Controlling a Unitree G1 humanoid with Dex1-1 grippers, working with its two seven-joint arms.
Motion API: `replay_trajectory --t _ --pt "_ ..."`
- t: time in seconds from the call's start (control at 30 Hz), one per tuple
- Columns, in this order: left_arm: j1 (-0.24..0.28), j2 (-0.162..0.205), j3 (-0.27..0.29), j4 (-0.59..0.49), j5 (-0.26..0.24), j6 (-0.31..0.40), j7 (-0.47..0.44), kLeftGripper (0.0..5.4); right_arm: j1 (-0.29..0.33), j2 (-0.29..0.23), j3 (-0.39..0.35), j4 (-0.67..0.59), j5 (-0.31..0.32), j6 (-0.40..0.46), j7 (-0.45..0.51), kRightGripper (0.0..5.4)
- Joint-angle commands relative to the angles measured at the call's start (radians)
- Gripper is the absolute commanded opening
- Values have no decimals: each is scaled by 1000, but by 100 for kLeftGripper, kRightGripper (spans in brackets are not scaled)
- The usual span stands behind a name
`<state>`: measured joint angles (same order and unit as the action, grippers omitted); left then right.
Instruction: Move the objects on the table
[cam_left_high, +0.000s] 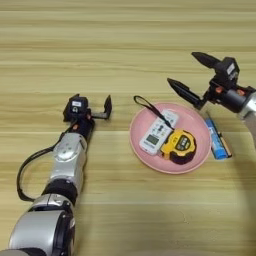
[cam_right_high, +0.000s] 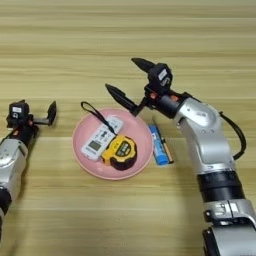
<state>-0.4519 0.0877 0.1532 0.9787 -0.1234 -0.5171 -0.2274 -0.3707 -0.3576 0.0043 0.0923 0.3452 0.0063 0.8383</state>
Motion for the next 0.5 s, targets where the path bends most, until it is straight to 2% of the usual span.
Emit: replay_trajectory --t 0.03,0.2,0.37,0.5 --pt "-12 -5 2 11 1 4 3 540 47 -38 -7 -59 57 50 67 538" --pt "-11 -6 2 11 2 2 5 540 116 -69 9 -104 87 72 140 538" --pt "-11 -5 2 9 2 2 5 540 174 -89 32 -115 70 80 179 538" --pt "-10 -5 2 10 2 2 5 540 233 -131 62 -139 63 102 230 538"
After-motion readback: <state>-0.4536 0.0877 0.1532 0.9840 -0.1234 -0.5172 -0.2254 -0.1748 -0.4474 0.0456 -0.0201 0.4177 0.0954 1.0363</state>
